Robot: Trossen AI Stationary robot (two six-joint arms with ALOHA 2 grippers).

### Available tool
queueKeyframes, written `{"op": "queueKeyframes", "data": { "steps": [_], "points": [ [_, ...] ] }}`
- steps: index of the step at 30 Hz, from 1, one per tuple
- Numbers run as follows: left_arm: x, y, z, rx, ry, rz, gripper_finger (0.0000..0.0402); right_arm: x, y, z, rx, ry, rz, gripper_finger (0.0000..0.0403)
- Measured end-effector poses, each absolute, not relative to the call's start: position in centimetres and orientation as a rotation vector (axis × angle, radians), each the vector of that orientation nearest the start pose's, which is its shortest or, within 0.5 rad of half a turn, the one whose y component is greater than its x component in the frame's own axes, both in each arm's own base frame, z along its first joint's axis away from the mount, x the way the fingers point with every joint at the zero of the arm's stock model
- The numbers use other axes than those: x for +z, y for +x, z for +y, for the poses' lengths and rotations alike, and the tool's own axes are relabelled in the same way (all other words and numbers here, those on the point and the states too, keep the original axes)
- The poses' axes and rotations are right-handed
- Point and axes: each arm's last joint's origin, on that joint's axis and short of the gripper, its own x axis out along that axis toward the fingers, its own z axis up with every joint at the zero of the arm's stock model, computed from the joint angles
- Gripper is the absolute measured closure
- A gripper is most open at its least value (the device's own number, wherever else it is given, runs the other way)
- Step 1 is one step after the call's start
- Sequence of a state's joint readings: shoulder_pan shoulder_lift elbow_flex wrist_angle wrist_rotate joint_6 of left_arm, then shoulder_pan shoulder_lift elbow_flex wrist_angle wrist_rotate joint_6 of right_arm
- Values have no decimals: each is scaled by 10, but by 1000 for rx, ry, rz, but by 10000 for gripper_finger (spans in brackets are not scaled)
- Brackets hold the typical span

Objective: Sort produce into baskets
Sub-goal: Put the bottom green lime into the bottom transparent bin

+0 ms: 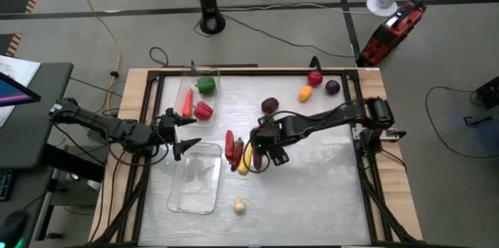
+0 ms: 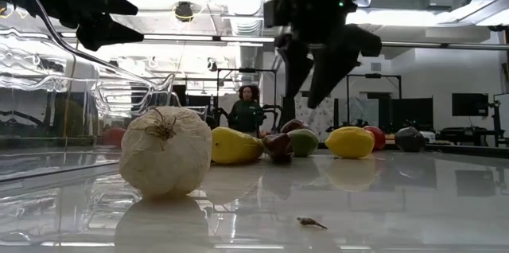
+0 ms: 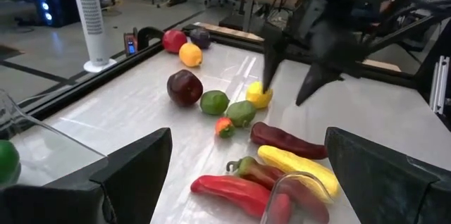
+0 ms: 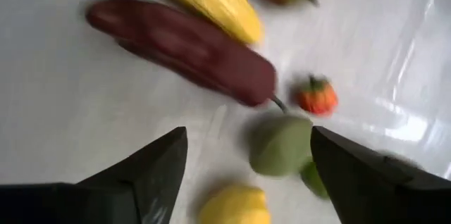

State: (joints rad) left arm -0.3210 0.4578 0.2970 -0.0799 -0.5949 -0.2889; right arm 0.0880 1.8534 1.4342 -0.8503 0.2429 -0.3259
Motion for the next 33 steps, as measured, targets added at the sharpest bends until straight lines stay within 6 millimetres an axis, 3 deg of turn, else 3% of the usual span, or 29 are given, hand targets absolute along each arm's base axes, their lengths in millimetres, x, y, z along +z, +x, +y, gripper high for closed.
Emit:
{"op": "queueKeyframes", "data": {
  "steps": [5, 11, 16, 22, 29, 33],
  "points": [
    [218, 122, -24, 301, -174, 176, 41, 220, 370, 4, -19, -398, 1281, 59],
    [218, 123, -24, 301, -174, 176, 41, 199, 364, -16, -20, -332, 1300, 85],
    [218, 122, -24, 305, -174, 176, 41, 183, 361, -17, -13, -290, 1281, 97],
    [218, 122, -23, 313, -173, 174, 41, 181, 368, -17, -27, -283, 1230, 101],
    [217, 122, -24, 298, -191, 186, 41, 159, 369, -22, -58, -316, 1322, 101],
    [216, 122, -24, 298, -191, 193, 41, 156, 370, -22, -74, -334, 1334, 102]
  ]
}}
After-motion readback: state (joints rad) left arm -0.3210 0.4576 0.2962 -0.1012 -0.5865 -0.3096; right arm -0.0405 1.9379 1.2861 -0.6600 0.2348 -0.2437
